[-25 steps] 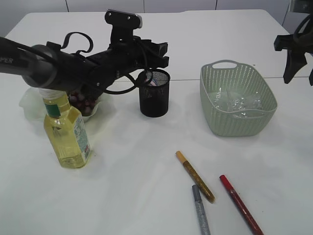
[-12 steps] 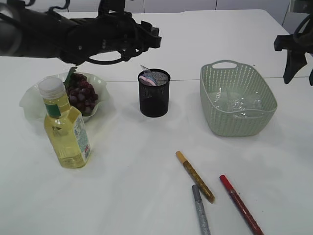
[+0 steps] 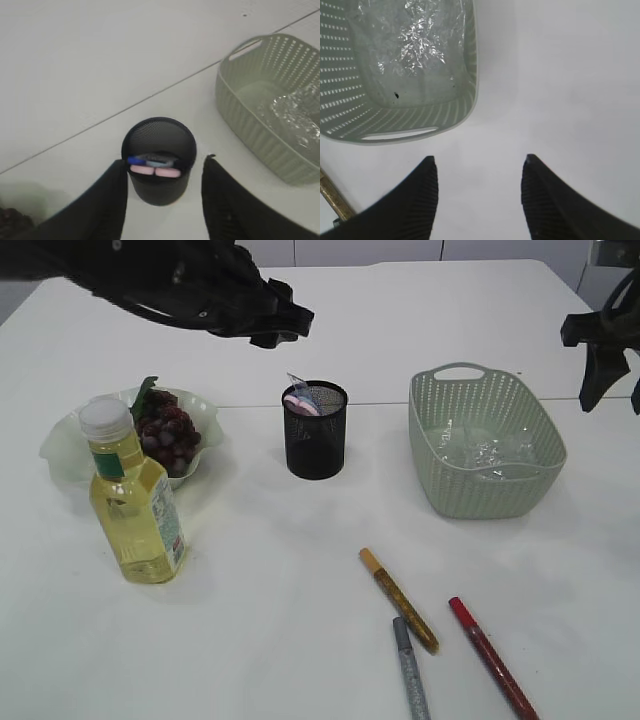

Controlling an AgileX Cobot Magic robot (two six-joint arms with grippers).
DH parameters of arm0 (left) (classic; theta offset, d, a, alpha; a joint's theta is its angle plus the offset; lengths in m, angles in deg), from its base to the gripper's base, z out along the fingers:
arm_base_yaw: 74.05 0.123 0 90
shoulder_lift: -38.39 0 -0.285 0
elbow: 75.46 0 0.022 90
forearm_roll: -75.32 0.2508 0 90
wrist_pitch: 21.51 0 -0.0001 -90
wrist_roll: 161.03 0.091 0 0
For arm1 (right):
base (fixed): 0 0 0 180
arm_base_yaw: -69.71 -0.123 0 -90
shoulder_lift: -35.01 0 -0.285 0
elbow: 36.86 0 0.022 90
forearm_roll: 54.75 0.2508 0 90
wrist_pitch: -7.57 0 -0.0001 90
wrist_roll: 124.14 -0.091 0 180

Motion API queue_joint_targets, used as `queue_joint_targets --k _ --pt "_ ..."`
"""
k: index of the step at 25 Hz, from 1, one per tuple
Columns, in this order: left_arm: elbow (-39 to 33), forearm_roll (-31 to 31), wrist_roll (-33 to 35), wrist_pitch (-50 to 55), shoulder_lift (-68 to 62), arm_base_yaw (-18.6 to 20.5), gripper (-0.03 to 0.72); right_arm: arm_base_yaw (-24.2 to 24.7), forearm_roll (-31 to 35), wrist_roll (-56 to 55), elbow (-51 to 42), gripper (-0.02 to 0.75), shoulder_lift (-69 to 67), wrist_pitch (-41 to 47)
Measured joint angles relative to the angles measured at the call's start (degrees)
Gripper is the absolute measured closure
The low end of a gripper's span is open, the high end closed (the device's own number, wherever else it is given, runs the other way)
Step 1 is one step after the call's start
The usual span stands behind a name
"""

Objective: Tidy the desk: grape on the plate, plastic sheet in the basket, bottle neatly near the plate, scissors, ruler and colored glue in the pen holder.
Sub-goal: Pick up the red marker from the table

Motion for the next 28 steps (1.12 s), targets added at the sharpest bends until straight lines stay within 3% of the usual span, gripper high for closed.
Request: queue_joint_targets --k 7,13,22,28 --pt "0.0 -3.1 0.0 11.7 6.5 -3.5 0.338 0.0 0.0 0.3 0.0 0.34 0.0 0.0" --pt "0.0 -4.7 0.0 24.8 11.5 -3.6 0.338 0.0 1.5 0.3 0.0 0.34 0.0 0.0" --pt "0.0 -4.9 0.0 36.2 17.6 -3.6 0.339 -0.2 8.1 0.6 0.0 0.34 0.2 0.0" --pt "0.0 -7.6 0.0 42.1 20.4 -3.6 0.339 -3.8 5.7 0.7 0.0 0.34 2.2 0.0"
